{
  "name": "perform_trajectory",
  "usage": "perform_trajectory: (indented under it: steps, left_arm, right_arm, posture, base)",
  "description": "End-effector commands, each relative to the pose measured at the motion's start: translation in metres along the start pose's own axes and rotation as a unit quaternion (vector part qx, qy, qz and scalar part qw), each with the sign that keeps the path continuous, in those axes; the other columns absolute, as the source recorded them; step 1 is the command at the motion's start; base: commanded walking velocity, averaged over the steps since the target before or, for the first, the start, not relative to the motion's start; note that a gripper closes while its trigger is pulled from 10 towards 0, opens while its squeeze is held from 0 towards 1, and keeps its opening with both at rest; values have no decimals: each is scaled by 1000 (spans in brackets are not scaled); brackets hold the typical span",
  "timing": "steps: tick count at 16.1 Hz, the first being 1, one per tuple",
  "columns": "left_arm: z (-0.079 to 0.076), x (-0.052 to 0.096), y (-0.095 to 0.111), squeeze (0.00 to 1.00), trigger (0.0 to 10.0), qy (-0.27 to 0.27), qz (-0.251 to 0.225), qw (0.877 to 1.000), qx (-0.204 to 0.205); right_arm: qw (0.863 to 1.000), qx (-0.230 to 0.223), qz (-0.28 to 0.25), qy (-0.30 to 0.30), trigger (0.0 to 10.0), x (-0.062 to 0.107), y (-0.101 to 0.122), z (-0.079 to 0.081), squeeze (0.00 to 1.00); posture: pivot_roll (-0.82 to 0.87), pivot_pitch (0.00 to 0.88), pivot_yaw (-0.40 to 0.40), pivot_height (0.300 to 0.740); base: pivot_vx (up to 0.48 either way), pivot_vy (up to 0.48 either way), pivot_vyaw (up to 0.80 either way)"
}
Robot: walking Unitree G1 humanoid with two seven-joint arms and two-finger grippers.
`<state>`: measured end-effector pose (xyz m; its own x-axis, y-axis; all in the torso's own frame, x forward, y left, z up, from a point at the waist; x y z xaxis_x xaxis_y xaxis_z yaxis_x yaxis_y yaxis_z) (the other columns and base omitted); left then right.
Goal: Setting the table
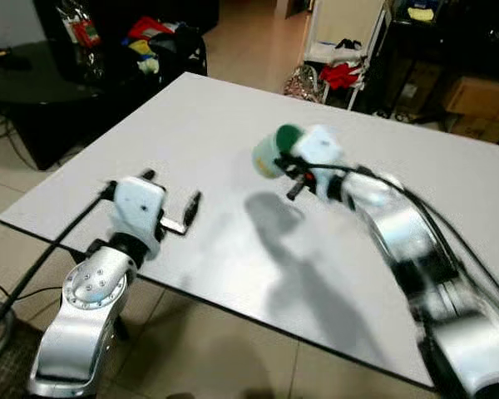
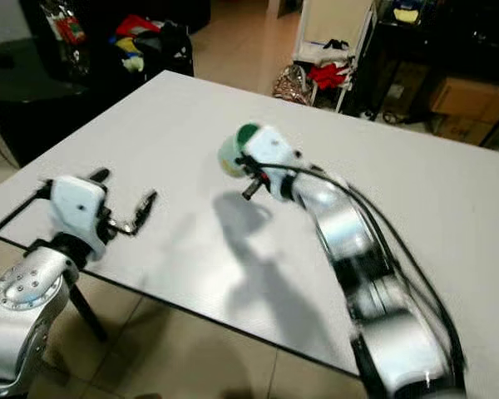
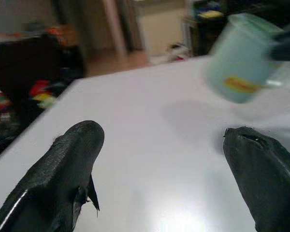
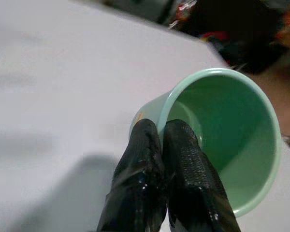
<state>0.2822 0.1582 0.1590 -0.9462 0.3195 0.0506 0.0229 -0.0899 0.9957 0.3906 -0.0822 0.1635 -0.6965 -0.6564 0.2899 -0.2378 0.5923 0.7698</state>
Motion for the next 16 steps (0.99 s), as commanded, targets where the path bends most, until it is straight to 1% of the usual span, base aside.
perform_trajectory:
  steps: [1, 2, 4, 5, 7, 8, 10, 11, 13, 15, 16]
  left_arm:
    - [-8, 1, 2, 0, 10000, -29, 5, 1000, -3]
    - [-11, 4, -2, 0, 10000, -48, 19, 998, -29]
    - [-12, 7, -5, 0, 10000, -59, 30, 997, -33]
    - [-18, 14, -10, 0, 10000, -93, 54, 994, -36]
    - [-23, 19, -14, 0, 10000, -120, 74, 989, -43]
    - [-26, 21, -17, 0, 10000, -134, 86, 986, -48]
    - [-28, 24, -17, 0, 10000, -141, 89, 985, -48]
    - [-29, 26, -18, 0, 10000, -145, 94, 984, -47]
    - [-32, 29, -20, 0, 10000, -152, 101, 982, -41]
    - [-38, 29, -20, 0, 10000, -160, 102, 981, -36]
    - [-39, 29, -20, 0, 10000, -164, 103, 981, -33]
  right_arm:
    - [999, 30, 6, 24, 10000, -3, 0, -1, 0]
    - [997, 55, 20, 42, 10000, -12, 1, -6, 0]
    - [996, 65, 28, 51, 10000, -16, 2, -8, 0]
    - [993, 80, 46, 70, 10000, -20, -1, -9, 0]
    - [989, 93, 61, 98, 10000, -21, -2, -5, 0]
    - [984, 112, 75, 115, 10000, -22, -3, -4, 0]
    - [981, 128, 89, 117, 10000, -24, -1, -6, 0]
    - [981, 125, 91, 116, 10000, -25, 0, -6, 0]
    - [978, 138, 102, 121, 10000, -26, 0, -6, 0]
    - [978, 127, 100, 130, 10000, -28, 1, -2, 0]
    - [978, 129, 101, 132, 10000, -28, 1, -2, 75]
  posture:
    - [106, 0, -35, 740]
    - [115, 0, -39, 740]
    - [116, 0, -40, 740]
    - [128, 0, -51, 740]
    - [136, 0, -56, 740]
    - [144, 0, -57, 740]
    - [150, 0, -58, 740]
    - [155, 0, -62, 740]
    - [159, 0, -68, 740]
    - [161, 0, -74, 740]
    - [164, 0, -75, 740]
  base:
    - [0, 0, 0]
    - [0, 0, 0]
    - [0, 0, 0]
    - [0, 0, 0]
    - [0, 0, 0]
    - [0, 0, 0]
    - [0, 0, 0]
    - [0, 0, 0]
    - [0, 0, 0]
    - [0, 0, 0]
    - [0, 0, 0]
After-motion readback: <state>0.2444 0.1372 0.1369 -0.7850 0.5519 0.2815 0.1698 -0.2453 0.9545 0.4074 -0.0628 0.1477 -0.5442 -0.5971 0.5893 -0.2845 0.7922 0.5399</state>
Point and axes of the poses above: a point about 5 cm out from each wrist's last joint towards the gripper, its own x axis pointing back from the gripper into the wrist, its own y axis along the axis of the wrist's last joint, z = x × y, the point moved 3 cm from there along -x, pointing out of the wrist towards the gripper, and after that the axes turned 11 degrees about x, right-handed, at the moved point
